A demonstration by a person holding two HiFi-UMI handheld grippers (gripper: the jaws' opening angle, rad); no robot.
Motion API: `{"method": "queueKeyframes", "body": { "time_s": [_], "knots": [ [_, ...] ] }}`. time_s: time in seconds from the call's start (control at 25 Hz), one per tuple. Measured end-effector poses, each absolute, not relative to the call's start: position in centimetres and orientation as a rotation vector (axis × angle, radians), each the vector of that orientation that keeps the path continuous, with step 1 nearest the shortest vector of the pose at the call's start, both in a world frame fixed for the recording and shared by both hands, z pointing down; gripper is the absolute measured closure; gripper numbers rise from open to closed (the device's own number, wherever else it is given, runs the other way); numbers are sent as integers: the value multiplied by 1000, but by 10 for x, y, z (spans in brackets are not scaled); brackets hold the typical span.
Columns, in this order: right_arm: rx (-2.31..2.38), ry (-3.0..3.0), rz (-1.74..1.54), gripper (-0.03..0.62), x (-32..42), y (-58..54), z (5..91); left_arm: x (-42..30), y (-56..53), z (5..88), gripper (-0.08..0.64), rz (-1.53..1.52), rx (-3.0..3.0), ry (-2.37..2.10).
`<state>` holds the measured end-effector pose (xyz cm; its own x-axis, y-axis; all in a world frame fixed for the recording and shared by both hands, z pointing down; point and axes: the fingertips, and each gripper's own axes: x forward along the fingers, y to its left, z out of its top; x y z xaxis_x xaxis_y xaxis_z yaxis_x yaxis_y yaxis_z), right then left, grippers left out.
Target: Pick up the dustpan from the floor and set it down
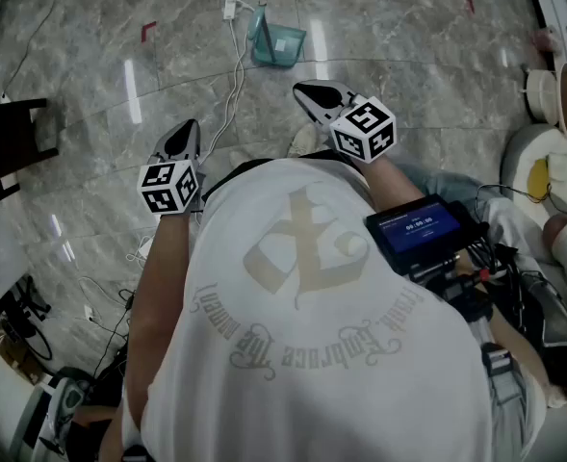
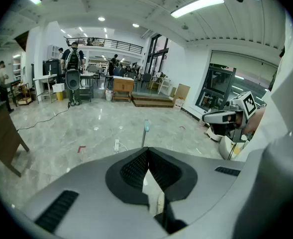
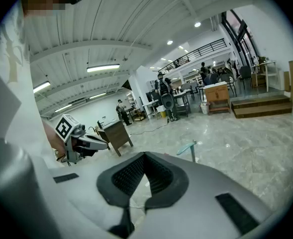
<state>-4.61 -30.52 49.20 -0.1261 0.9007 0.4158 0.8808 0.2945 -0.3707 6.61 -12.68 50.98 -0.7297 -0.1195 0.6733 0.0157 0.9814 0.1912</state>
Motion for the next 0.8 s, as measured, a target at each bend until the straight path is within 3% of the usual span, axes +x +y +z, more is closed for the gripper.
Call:
{"method": "queueKeyframes", "body": {
  "time_s": [0.32, 0.8],
  "knots": [
    [-1561, -2046, 63, 575, -56, -298, 484, 56, -117, 504, 548, -231, 87, -2407],
    [-1504, -2093, -6, 575, -9, -255, 474, 113, -63, 504, 548, -278, 90, -2442]
  ]
}}
